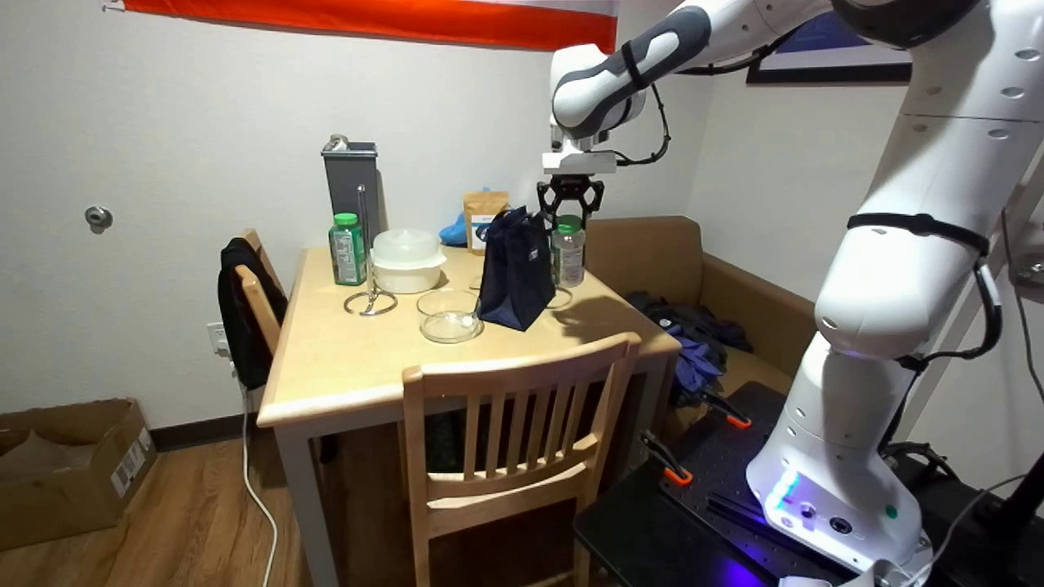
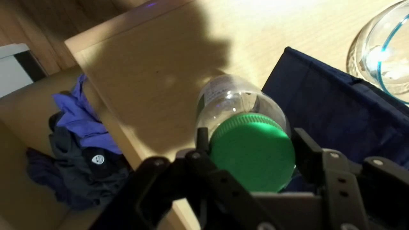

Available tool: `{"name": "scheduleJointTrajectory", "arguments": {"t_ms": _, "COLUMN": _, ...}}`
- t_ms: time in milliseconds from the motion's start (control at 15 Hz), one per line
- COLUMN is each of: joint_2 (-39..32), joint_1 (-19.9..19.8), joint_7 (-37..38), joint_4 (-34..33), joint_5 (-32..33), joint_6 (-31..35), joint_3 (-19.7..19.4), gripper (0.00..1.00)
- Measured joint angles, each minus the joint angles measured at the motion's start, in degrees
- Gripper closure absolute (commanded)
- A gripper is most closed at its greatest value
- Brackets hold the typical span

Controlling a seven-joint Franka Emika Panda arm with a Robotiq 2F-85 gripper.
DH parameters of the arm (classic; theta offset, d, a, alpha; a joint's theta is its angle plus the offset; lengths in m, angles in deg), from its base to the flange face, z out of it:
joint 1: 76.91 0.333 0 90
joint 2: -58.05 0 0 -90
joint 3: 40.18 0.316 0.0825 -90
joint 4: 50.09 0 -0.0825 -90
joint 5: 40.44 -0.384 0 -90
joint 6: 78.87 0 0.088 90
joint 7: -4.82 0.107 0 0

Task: Pick the bottle on the right side of the table and put it inside the bag

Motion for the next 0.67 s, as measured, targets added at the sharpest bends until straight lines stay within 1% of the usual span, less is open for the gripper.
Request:
{"name": "scheduleJointTrajectory", "arguments": {"t_ms": 133, "joint_2": 4.11, "joint_1": -0.05, "joint_7": 0.02, "joint_4": 0.29, "joint_5": 2.06, "joint_6": -1.73, "joint_3": 0.63, "gripper": 0.6}}
{"name": "scheduleJointTrajectory", "arguments": {"t_ms": 333, "joint_2": 9.27, "joint_1": -0.16, "joint_7": 0.02, "joint_4": 0.42, "joint_5": 2.74, "joint_6": -1.91, "joint_3": 2.34, "gripper": 0.6}}
{"name": "scheduleJointTrajectory", "arguments": {"t_ms": 667, "joint_2": 13.22, "joint_1": -0.34, "joint_7": 0.01, "joint_4": -0.58, "joint_5": 3.06, "joint_6": -0.09, "joint_3": 5.57, "gripper": 0.6}}
